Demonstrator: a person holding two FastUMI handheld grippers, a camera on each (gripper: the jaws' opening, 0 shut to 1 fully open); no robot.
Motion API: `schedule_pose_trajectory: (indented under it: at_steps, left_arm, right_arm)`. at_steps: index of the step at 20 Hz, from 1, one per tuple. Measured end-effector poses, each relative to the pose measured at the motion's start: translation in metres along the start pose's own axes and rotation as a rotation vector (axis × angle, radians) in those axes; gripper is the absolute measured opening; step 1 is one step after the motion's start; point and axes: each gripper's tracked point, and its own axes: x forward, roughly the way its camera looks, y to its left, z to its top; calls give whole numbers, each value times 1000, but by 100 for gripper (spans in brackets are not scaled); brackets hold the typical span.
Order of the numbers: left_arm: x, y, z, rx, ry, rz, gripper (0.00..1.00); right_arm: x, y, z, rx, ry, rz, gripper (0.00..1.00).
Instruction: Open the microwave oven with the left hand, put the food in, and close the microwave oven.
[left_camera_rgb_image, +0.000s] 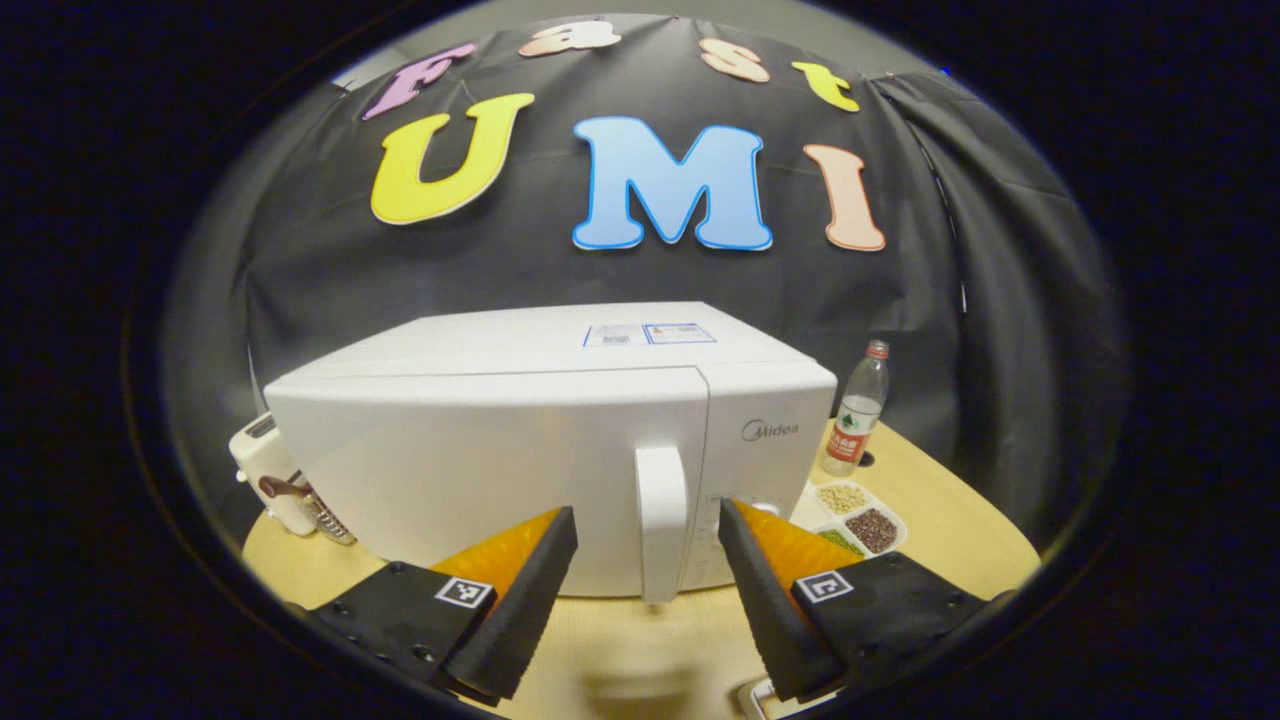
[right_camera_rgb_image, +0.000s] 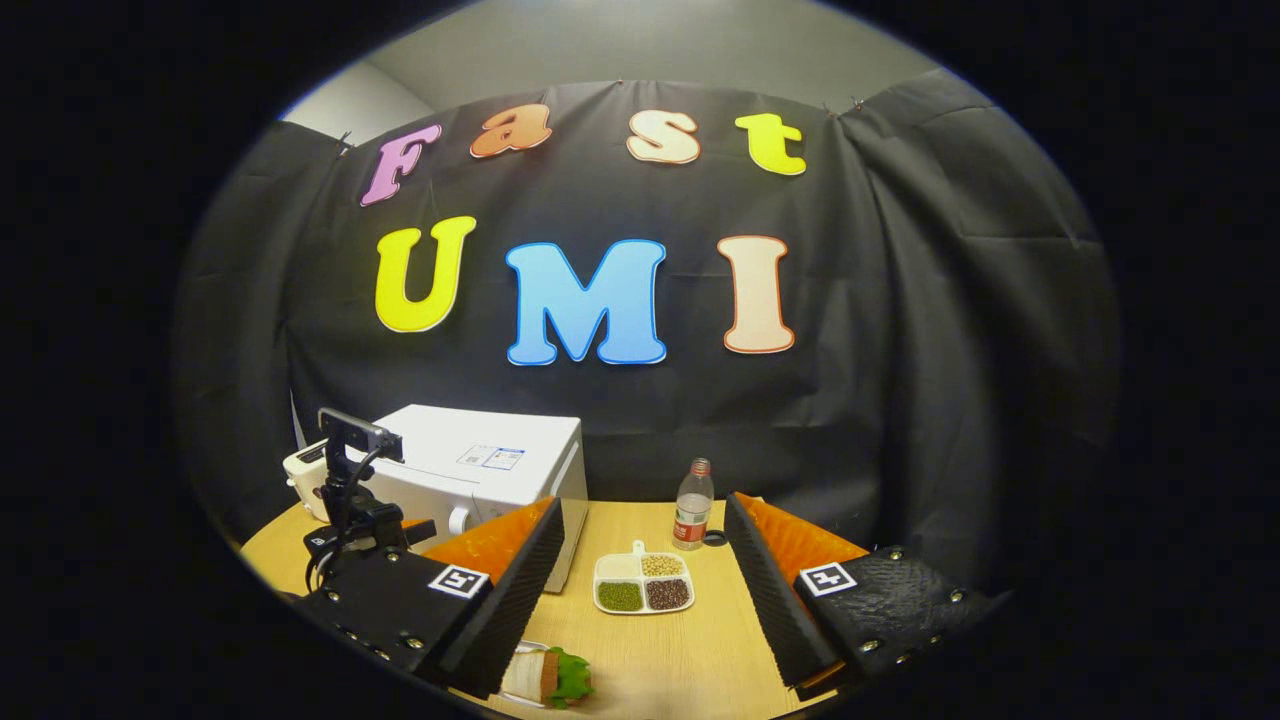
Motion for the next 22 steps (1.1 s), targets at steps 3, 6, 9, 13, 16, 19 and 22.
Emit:
schedule_pose_trajectory:
  at_steps: [3, 6, 9, 13, 16, 19, 22]
  left_arm:
    - [12, 2, -6, 14, 23, -9, 74]
    - [10, -9, -7, 41, 35, -51, 35]
    - [10, -10, -8, 20, 57, -62, 23]
    - [8, -10, -7, 34, 83, -74, 6]
    - [8, -10, -7, 26, 100, -88, 6]
    - [-3, -10, -14, 21, 146, -107, 6]
    - [-52, -3, -30, 57, 145, -151, 7]
  right_arm:
    - [-1, -3, -3, 1, 7, -11, 97]
    - [-4, -3, -4, -4, 9, -20, 97]
    - [-6, 1, -2, -4, 7, -20, 97]
    - [-9, 6, -3, -10, 5, -19, 97]
    - [-12, 9, -2, -9, -1, -16, 97]
    - [-15, 11, 2, -10, -9, -17, 97]
    - [-21, 13, 3, 2, -19, -24, 97]
